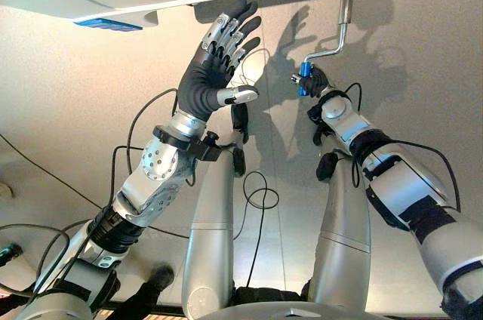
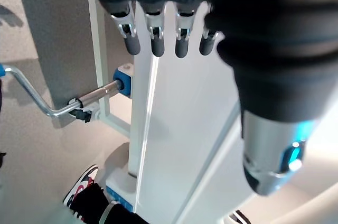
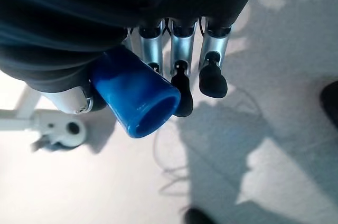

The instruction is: Raise the hospital bed

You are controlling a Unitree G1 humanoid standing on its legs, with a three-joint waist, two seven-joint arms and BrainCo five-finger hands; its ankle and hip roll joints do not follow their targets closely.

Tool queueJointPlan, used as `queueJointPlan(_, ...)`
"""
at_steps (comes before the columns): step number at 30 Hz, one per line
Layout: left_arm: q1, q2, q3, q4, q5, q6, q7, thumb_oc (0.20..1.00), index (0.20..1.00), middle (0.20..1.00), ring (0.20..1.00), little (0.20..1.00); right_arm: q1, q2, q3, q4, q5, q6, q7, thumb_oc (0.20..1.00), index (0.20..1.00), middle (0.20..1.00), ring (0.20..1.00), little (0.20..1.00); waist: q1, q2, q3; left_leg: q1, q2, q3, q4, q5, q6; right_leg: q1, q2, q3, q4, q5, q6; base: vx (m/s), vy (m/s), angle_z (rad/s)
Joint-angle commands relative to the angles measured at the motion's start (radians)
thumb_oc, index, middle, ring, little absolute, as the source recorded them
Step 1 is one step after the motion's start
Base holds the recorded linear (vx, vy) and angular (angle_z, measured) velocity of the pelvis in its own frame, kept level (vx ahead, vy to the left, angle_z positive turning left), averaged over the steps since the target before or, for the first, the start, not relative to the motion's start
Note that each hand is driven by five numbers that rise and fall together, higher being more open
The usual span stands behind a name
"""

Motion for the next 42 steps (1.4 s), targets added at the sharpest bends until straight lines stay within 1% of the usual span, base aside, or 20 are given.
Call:
queueJointPlan(1,0.043,-0.011,0.054,-0.088,0.022,-0.047,-0.008,1.000,1.000,1.000,1.000,1.000,0.048,-0.001,0.051,-0.248,0.111,-0.124,0.072,0.200,0.200,0.200,0.200,0.200,-0.013,0.068,-0.026,-0.034,-0.028,-0.022,-0.098,0.099,-0.025,-0.003,0.014,-0.016,0.013,0.035,0.062,0.00,0.000,0.00)
queueJointPlan(2,0.042,-0.011,0.054,-0.087,0.022,-0.047,-0.008,1.000,1.000,1.000,1.000,1.000,0.048,-0.002,0.050,-0.249,0.111,-0.124,0.072,0.200,0.200,0.200,0.200,0.200,-0.013,0.068,-0.026,-0.034,-0.028,-0.022,-0.098,0.099,-0.025,-0.003,0.014,-0.016,0.013,0.035,0.062,0.00,0.000,0.00)
queueJointPlan(3,0.048,0.006,0.065,-0.087,0.025,-0.052,-0.012,1.000,1.000,1.000,1.000,1.000,0.089,-0.063,0.021,-0.365,0.176,-0.153,0.084,0.200,0.200,0.200,0.200,0.200,-0.024,0.061,-0.026,-0.033,-0.025,-0.021,-0.100,0.099,-0.026,-0.003,0.014,-0.014,0.010,0.034,0.062,0.00,0.000,0.00)
queueJointPlan(5,0.055,0.018,0.071,-0.084,0.023,-0.057,-0.017,1.000,1.000,1.000,1.000,1.000,0.136,-0.126,-0.021,-0.476,0.251,-0.184,0.095,0.200,0.200,0.200,0.200,0.200,-0.032,0.055,-0.026,-0.033,-0.024,-0.021,-0.101,0.098,-0.026,-0.002,0.015,-0.014,0.007,0.034,0.062,0.00,0.000,0.00)
queueJointPlan(6,0.055,0.018,0.069,-0.084,0.023,-0.057,-0.018,1.000,1.000,1.000,1.000,1.000,0.140,-0.129,-0.023,-0.481,0.252,-0.182,0.096,0.200,0.200,0.200,0.200,0.200,-0.031,0.056,-0.026,-0.032,-0.025,-0.020,-0.101,0.098,-0.026,-0.002,0.015,-0.013,0.007,0.034,0.062,0.00,0.000,0.00)
queueJointPlan(7,0.057,0.031,0.074,-0.079,0.025,-0.061,-0.022,1.000,1.000,1.000,1.000,1.000,0.194,-0.170,-0.062,-0.558,0.326,-0.206,0.112,0.200,0.200,0.200,0.200,0.200,-0.039,0.051,-0.026,-0.029,-0.022,-0.020,-0.103,0.098,-0.026,0.001,0.016,-0.012,0.004,0.033,0.063,0.00,0.000,0.00)
queueJointPlan(8,0.065,0.035,0.077,-0.079,0.023,-0.063,-0.024,1.000,1.000,1.000,1.000,1.000,0.226,-0.183,-0.083,-0.610,0.362,-0.221,0.122,0.200,0.200,0.200,0.200,0.200,-0.043,0.048,-0.026,-0.028,-0.021,-0.018,-0.104,0.098,-0.026,0.001,0.017,-0.012,0.004,0.033,0.064,0.00,0.000,0.00)
queueJointPlan(9,0.064,0.035,0.077,-0.079,0.023,-0.063,-0.024,1.000,1.000,1.000,1.000,1.000,0.227,-0.183,-0.084,-0.611,0.361,-0.221,0.122,0.200,0.200,0.200,0.200,0.200,-0.042,0.048,-0.026,-0.028,-0.021,-0.018,-0.104,0.098,-0.026,0.001,0.017,-0.012,0.004,0.033,0.064,0.00,0.000,0.00)
queueJointPlan(10,0.083,0.043,0.086,-0.076,0.020,-0.064,-0.032,1.000,1.000,1.000,1.000,1.000,0.286,-0.216,-0.133,-0.700,0.424,-0.252,0.144,0.200,0.200,0.200,0.200,0.200,-0.056,0.041,-0.026,-0.027,-0.020,-0.017,-0.103,0.098,-0.027,0.001,0.019,-0.011,0.003,0.034,0.065,0.00,0.000,0.00)
queueJointPlan(14,0.098,0.061,0.103,-0.079,0.022,-0.069,-0.039,1.000,1.000,1.000,1.000,1.000,0.351,-0.242,-0.194,-0.787,0.471,-0.276,0.151,0.200,0.200,0.200,0.200,0.200,-0.064,0.038,-0.026,-0.021,-0.019,-0.013,-0.105,0.095,-0.027,0.007,0.020,-0.008,0.001,0.033,0.066,0.00,0.000,0.00)
queueJointPlan(16,0.120,0.070,0.121,-0.088,0.014,-0.076,-0.049,1.000,1.000,1.000,1.000,1.000,0.387,-0.256,-0.250,-0.857,0.523,-0.301,0.158,0.200,0.200,0.200,0.200,0.200,-0.073,0.033,-0.026,-0.018,-0.017,-0.013,-0.104,0.093,-0.027,0.010,0.022,-0.008,-0.001,0.034,0.068,0.01,0.000,-0.04)
queueJointPlan(18,0.127,0.070,0.125,-0.091,0.010,-0.077,-0.053,1.000,1.000,1.000,1.000,1.000,0.403,-0.254,-0.269,-0.875,0.538,-0.307,0.163,0.200,0.200,0.200,0.200,0.200,-0.074,0.033,-0.026,-0.017,-0.016,-0.013,-0.104,0.093,-0.026,0.010,0.022,-0.009,0.000,0.034,0.068,0.00,0.000,0.00)
queueJointPlan(19,0.139,0.080,0.140,-0.098,0.008,-0.080,-0.056,1.000,1.000,1.000,1.000,1.000,0.427,-0.256,-0.312,-0.911,0.556,-0.324,0.156,0.200,0.200,0.200,0.200,0.200,-0.080,0.029,-0.026,-0.015,-0.016,-0.014,-0.105,0.092,-0.027,0.011,0.022,-0.009,0.000,0.033,0.068,0.00,0.000,0.00)
queueJointPlan(20,0.139,0.080,0.140,-0.099,0.007,-0.079,-0.056,1.000,1.000,1.000,1.000,1.000,0.429,-0.256,-0.313,-0.913,0.556,-0.324,0.156,0.200,0.200,0.200,0.200,0.200,-0.079,0.029,-0.026,-0.014,-0.016,-0.014,-0.105,0.092,-0.027,0.012,0.022,-0.010,0.000,0.033,0.068,0.00,0.000,0.00)
queueJointPlan(24,0.169,0.077,0.174,-0.117,-0.013,-0.086,-0.068,1.000,1.000,1.000,1.000,1.000,0.459,-0.241,-0.428,-0.949,0.608,-0.370,0.124,0.200,0.200,0.200,0.200,0.200,-0.086,0.019,-0.026,-0.004,-0.014,-0.016,-0.104,0.088,-0.029,0.019,0.027,-0.008,0.001,0.034,0.069,0.00,0.000,0.00)
queueJointPlan(30,0.180,0.076,0.185,-0.127,-0.034,-0.088,-0.087,1.000,1.000,1.000,1.000,1.000,0.466,-0.247,-0.496,-0.944,0.579,-0.393,0.071,0.200,0.200,0.200,0.200,0.200,-0.092,0.010,-0.026,0.004,-0.011,-0.018,-0.109,0.087,-0.033,0.027,0.030,-0.008,-0.004,0.031,0.069,0.00,-0.017,-0.02)
queueJointPlan(32,0.175,0.075,0.190,-0.129,-0.043,-0.091,-0.090,1.000,1.000,1.000,1.000,1.000,0.454,-0.260,-0.522,-0.925,0.537,-0.400,0.025,0.200,0.200,0.200,0.200,0.200,-0.093,0.007,-0.026,0.009,-0.010,-0.020,-0.111,0.085,-0.035,0.031,0.032,-0.008,-0.004,0.029,0.070,0.00,-0.017,0.00)
queueJointPlan(34,0.173,0.073,0.189,-0.128,-0.046,-0.091,-0.093,1.000,1.000,1.000,1.000,1.000,0.451,-0.261,-0.531,-0.914,0.525,-0.401,0.015,0.200,0.200,0.200,0.200,0.200,-0.094,0.006,-0.026,0.011,-0.009,-0.021,-0.111,0.084,-0.035,0.032,0.034,-0.006,-0.004,0.029,0.070,0.00,0.000,0.00)
queueJointPlan(35,0.164,0.074,0.188,-0.130,-0.039,-0.093,-0.095,1.000,1.000,1.000,1.000,1.000,0.431,-0.288,-0.548,-0.858,0.448,-0.388,-0.050,0.200,0.200,0.200,0.200,0.200,-0.095,0.002,-0.026,0.017,-0.007,-0.022,-0.115,0.082,-0.036,0.037,0.035,-0.006,-0.007,0.027,0.070,0.00,0.000,0.00)
queueJointPlan(42,0.158,0.064,0.183,-0.140,-0.035,-0.096,-0.097,1.000,1.000,1.000,1.000,1.000,0.357,-0.348,-0.579,-0.662,0.358,-0.363,-0.162,0.200,0.200,0.200,0.200,0.200,-0.088,0.006,-0.026,0.020,-0.006,-0.028,-0.118,0.080,-0.037,0.041,0.037,-0.009,-0.009,0.022,0.067,0.00,-0.011,-0.03)
